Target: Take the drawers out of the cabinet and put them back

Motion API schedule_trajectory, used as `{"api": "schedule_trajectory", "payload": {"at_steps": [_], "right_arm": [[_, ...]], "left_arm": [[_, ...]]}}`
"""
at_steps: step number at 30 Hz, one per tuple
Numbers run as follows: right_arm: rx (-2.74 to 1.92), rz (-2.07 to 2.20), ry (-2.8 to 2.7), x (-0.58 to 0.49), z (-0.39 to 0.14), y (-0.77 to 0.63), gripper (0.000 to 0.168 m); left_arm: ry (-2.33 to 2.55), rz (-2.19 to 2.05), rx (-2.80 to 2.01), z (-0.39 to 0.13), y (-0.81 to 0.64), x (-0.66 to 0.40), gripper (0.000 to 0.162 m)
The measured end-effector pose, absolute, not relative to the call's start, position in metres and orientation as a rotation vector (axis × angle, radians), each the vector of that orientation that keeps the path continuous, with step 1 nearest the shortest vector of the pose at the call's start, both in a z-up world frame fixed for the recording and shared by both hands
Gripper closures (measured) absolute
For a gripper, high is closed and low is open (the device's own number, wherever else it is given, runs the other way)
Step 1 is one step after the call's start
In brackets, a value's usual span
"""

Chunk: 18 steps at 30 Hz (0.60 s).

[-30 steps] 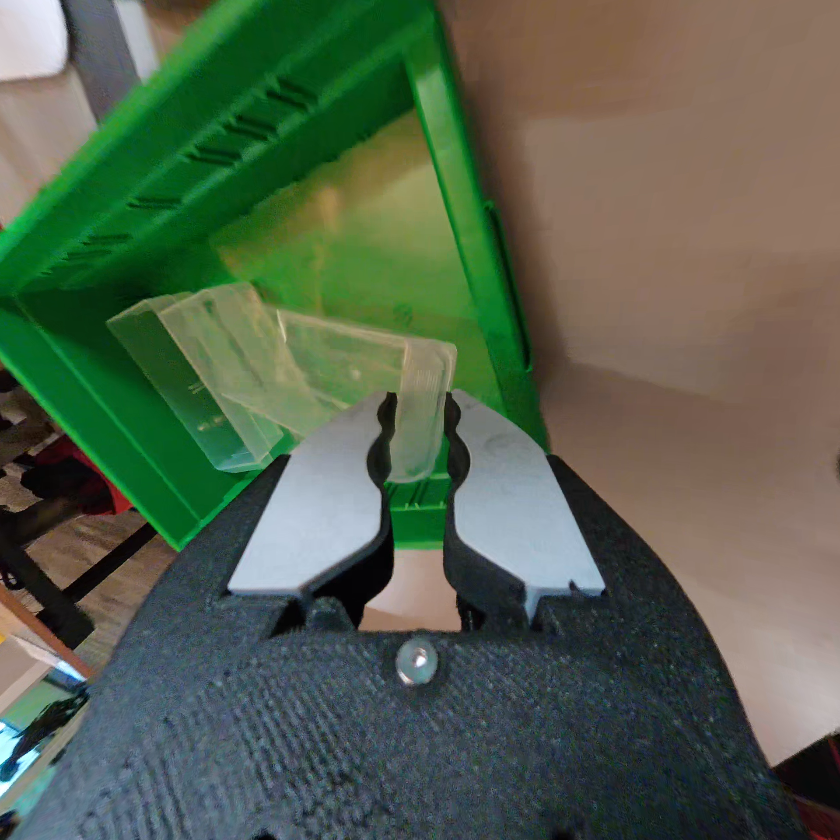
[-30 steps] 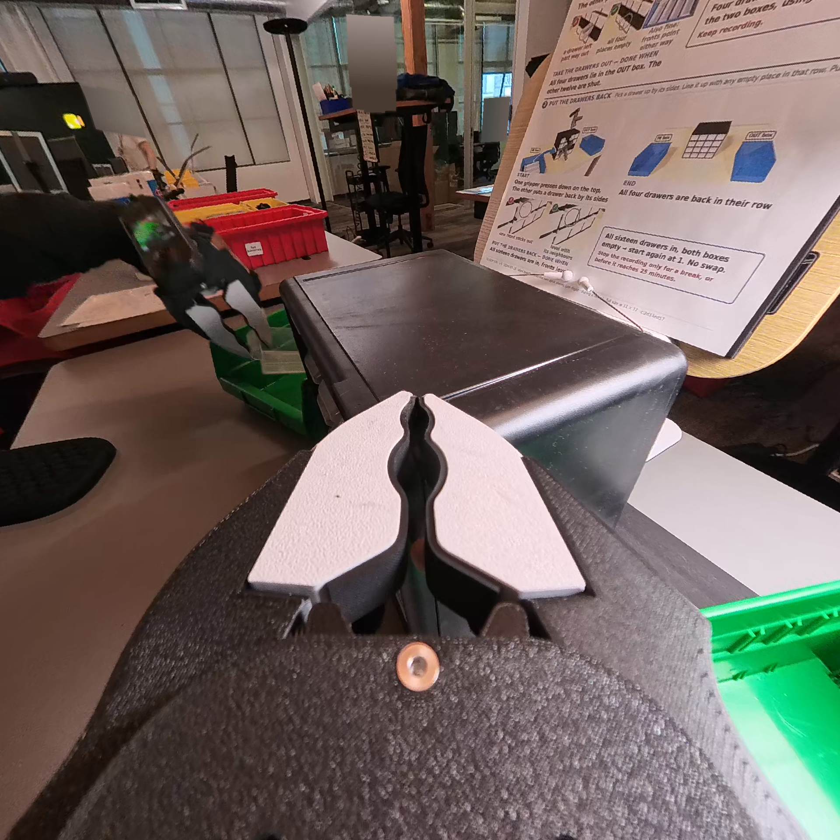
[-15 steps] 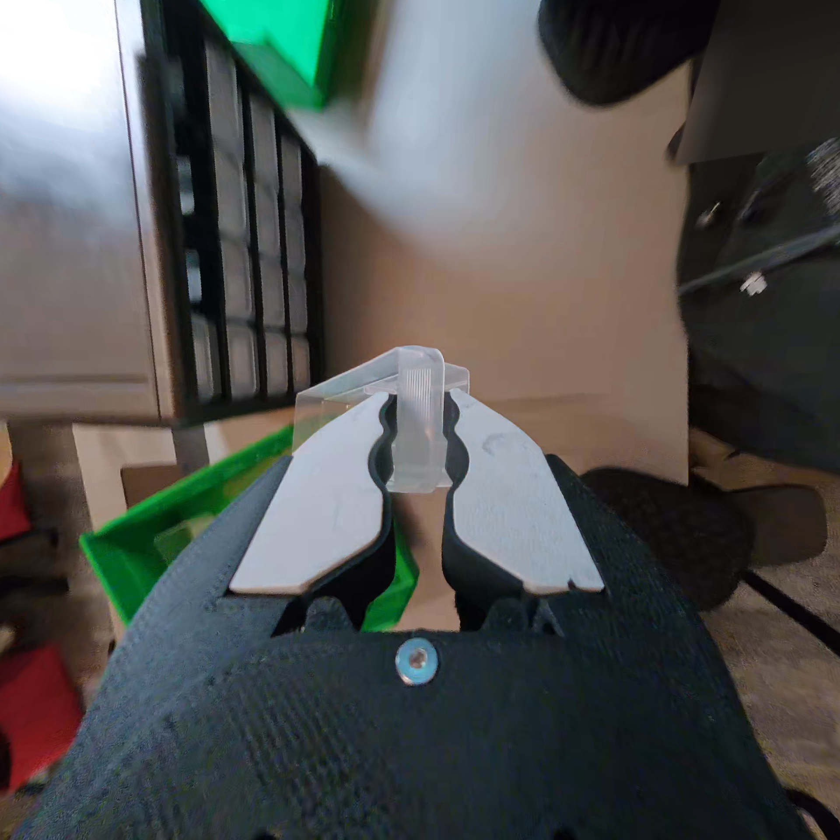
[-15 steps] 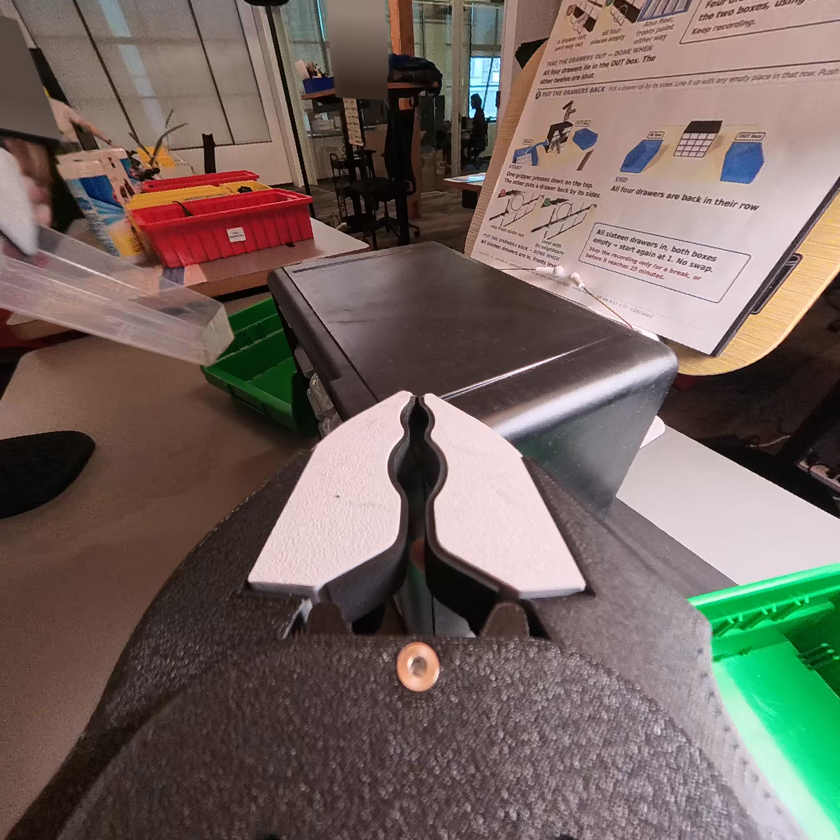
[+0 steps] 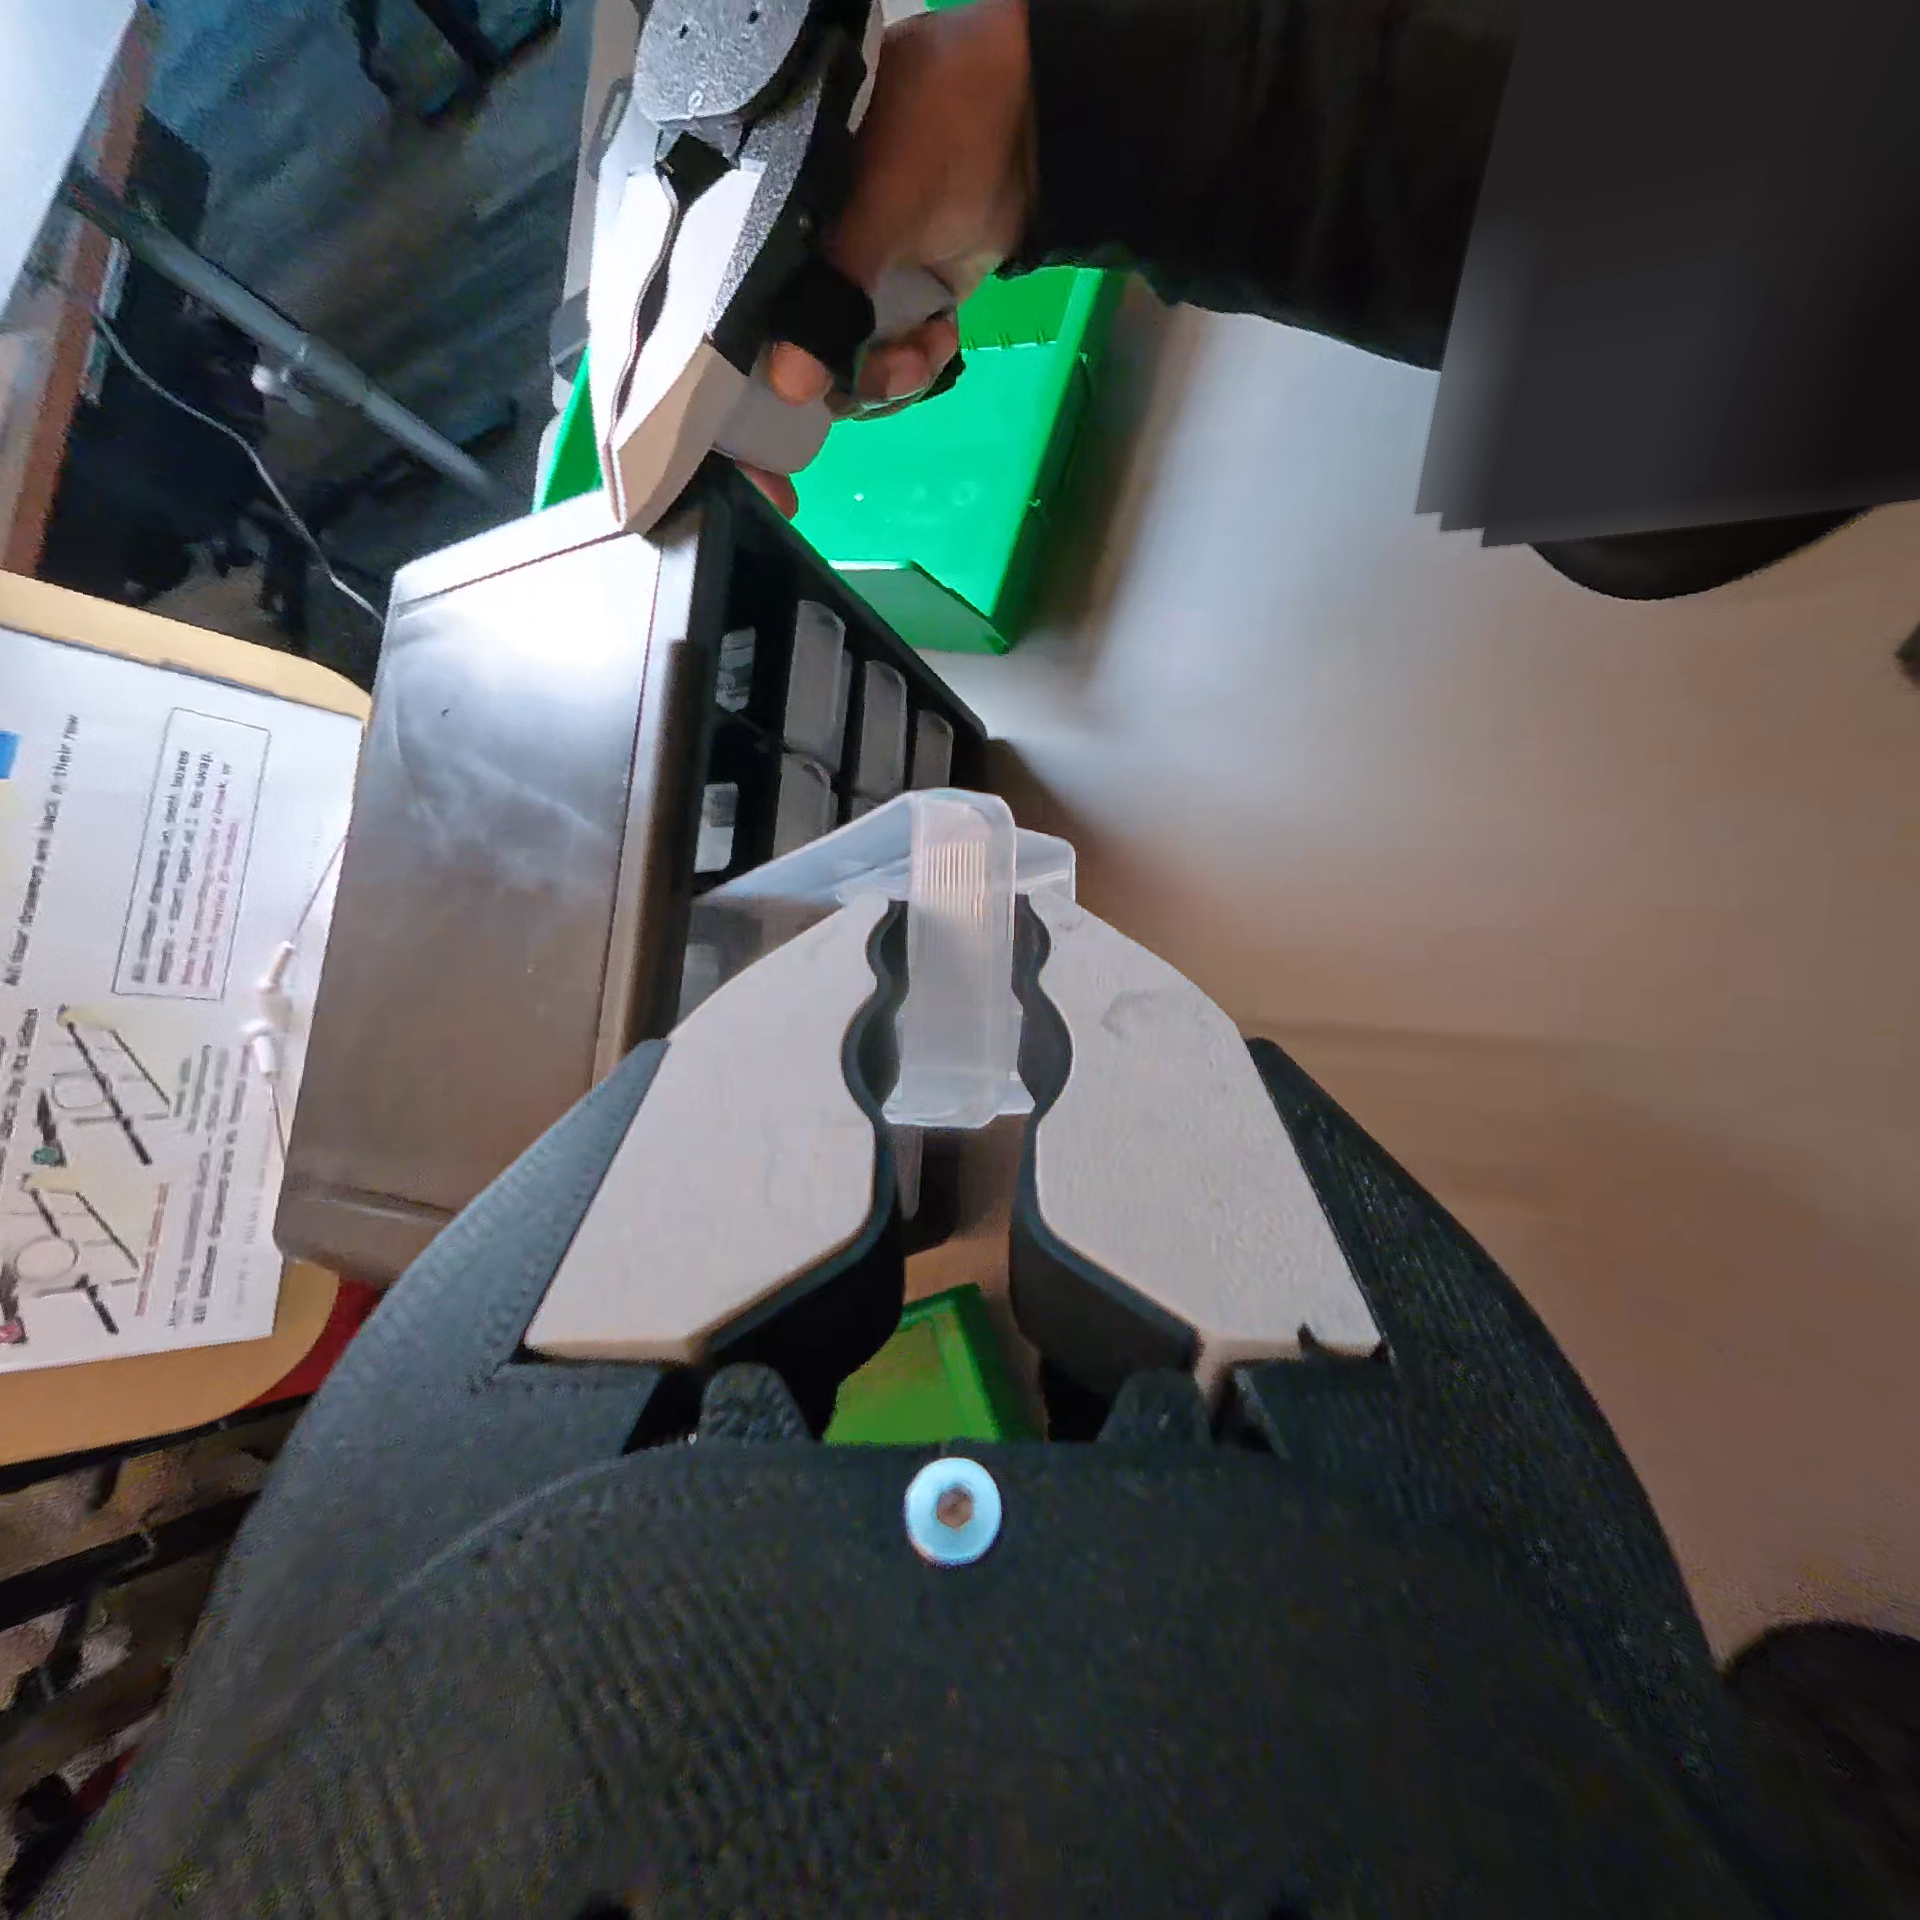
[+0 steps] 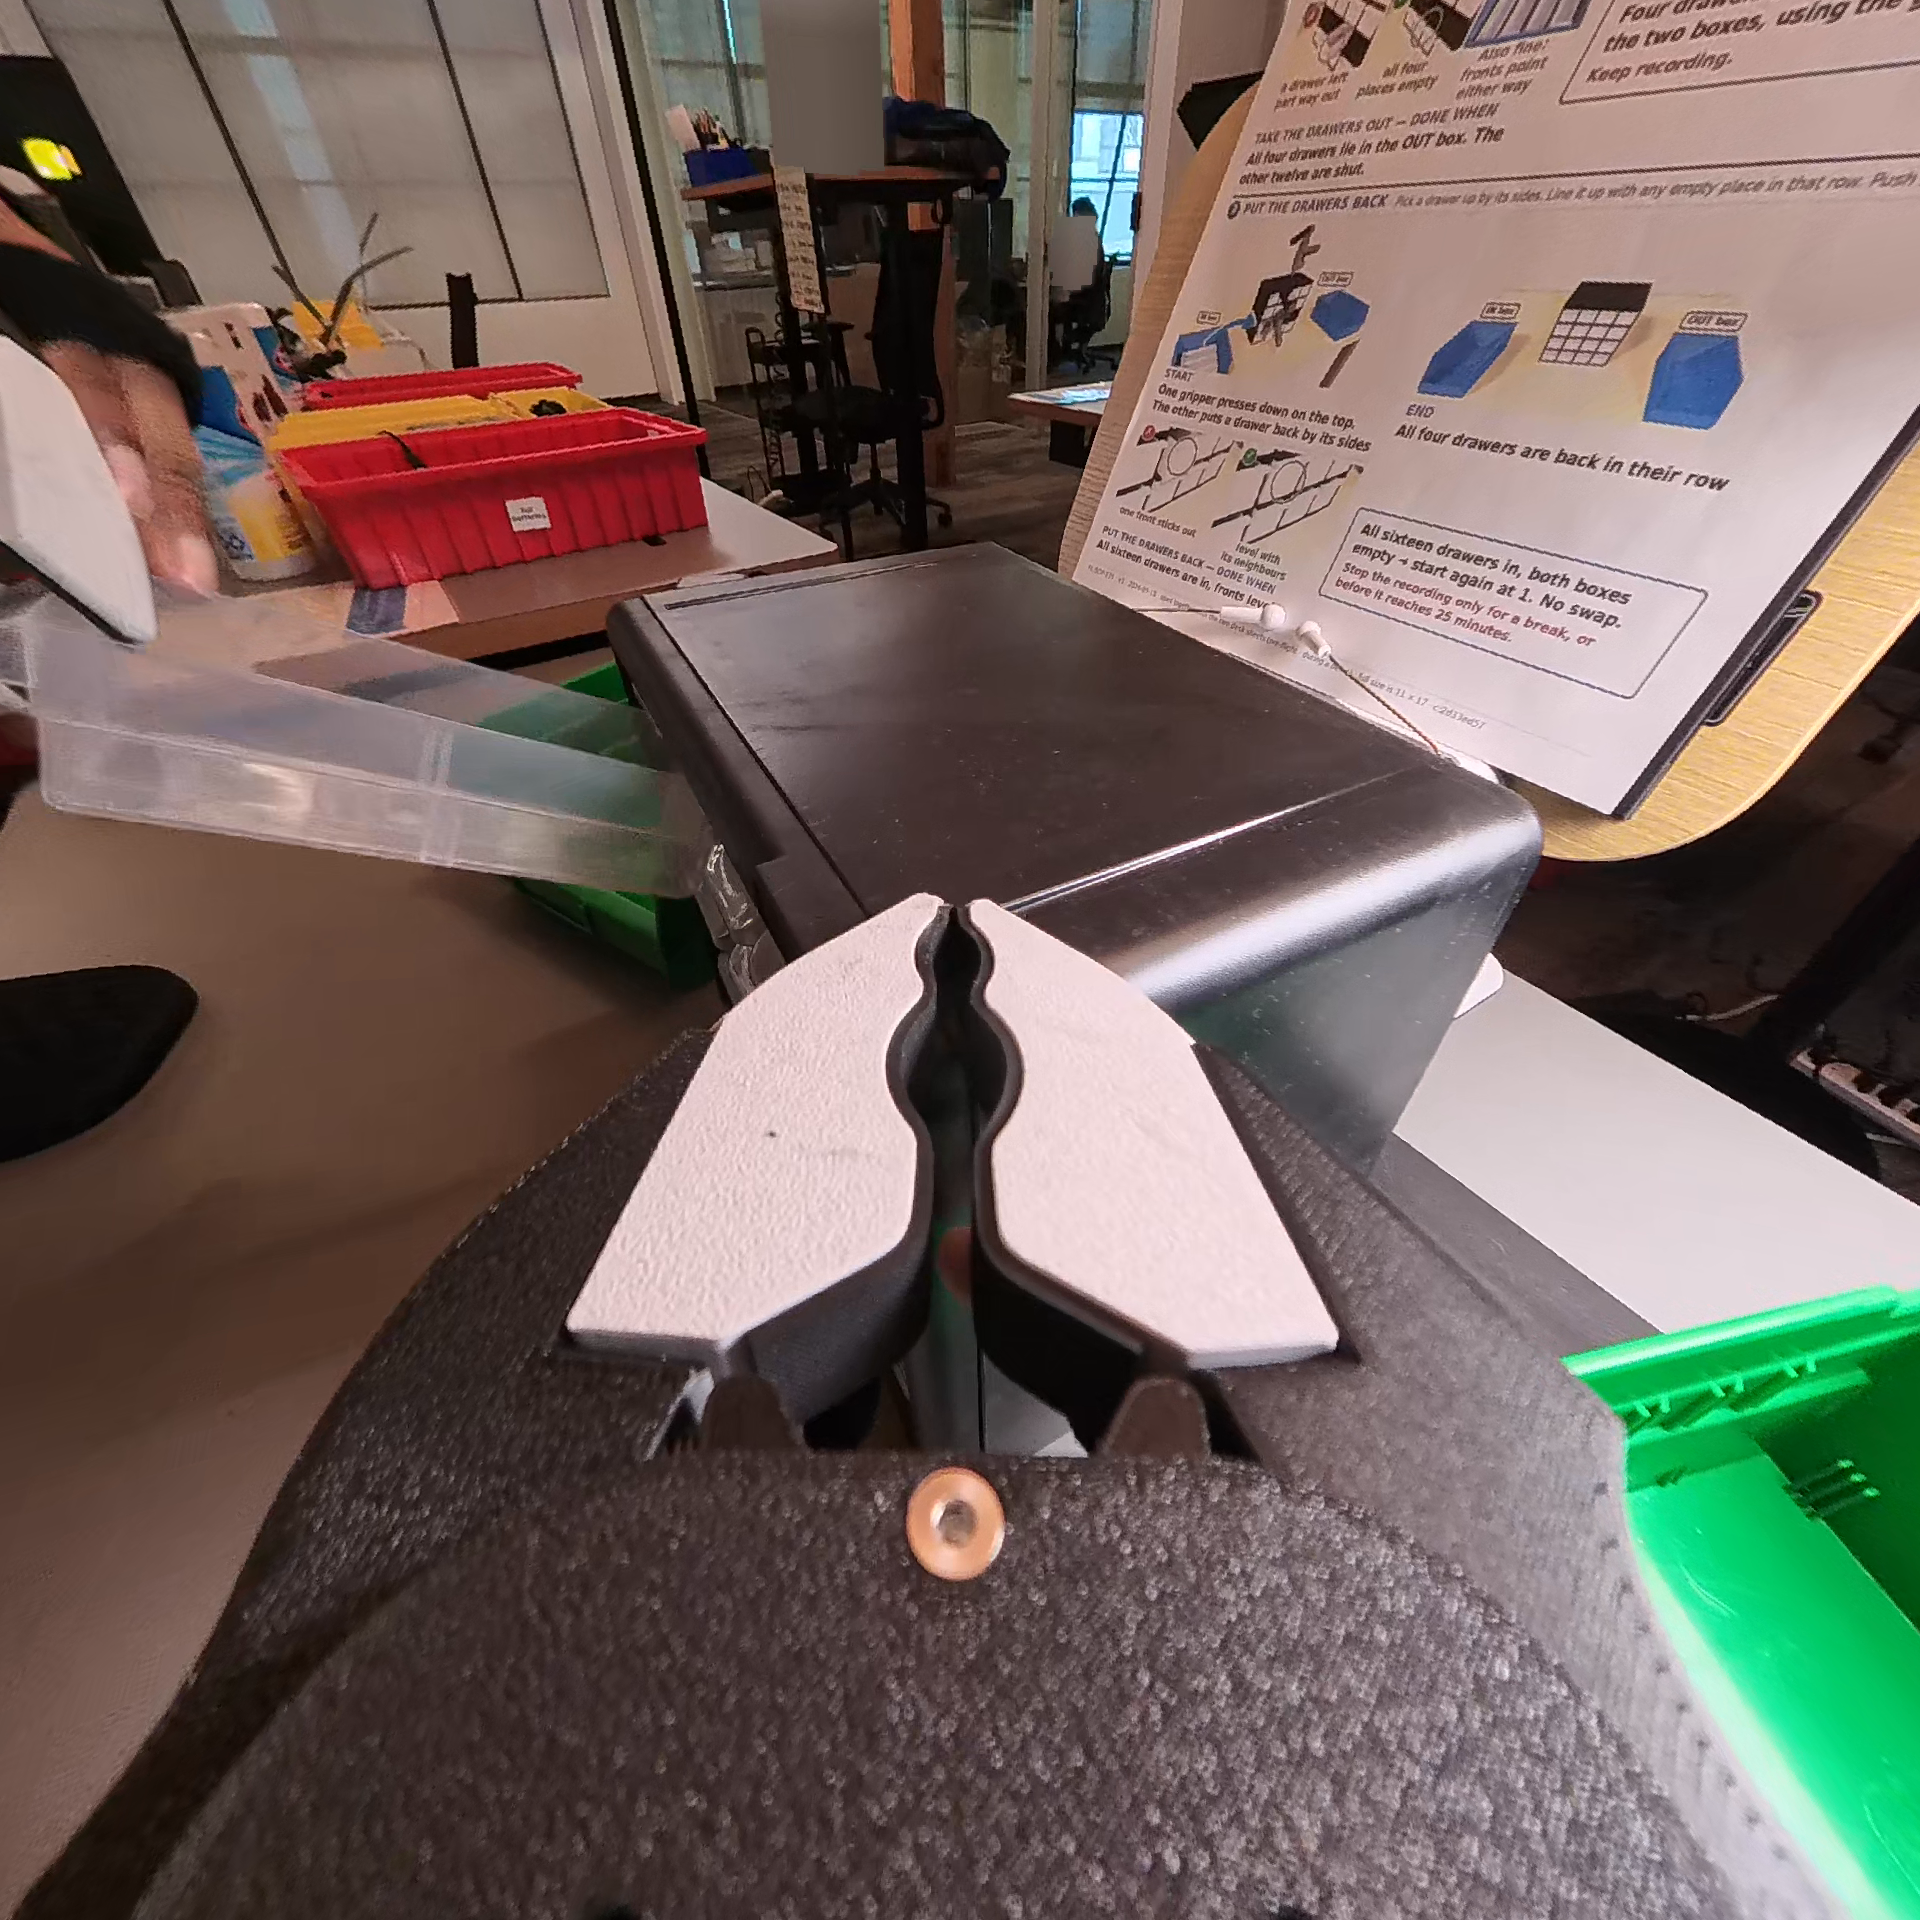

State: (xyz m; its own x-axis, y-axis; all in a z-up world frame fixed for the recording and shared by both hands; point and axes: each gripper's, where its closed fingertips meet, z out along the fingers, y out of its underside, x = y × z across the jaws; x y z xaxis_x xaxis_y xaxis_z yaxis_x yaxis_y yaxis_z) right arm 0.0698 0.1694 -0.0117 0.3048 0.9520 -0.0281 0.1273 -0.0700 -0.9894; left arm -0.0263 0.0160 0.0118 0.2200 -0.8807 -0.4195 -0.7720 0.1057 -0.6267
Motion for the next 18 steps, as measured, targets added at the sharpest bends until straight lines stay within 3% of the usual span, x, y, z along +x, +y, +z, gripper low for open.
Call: {"api": "schedule_trajectory", "payload": {"at_steps": [18], "right_arm": [[-1.473,0.937,-1.052,0.070,-0.012,0.169,0.168]], "left_arm": [[1.482,0.251,-1.173,-0.016,0.019,-0.015,0.142]]}}
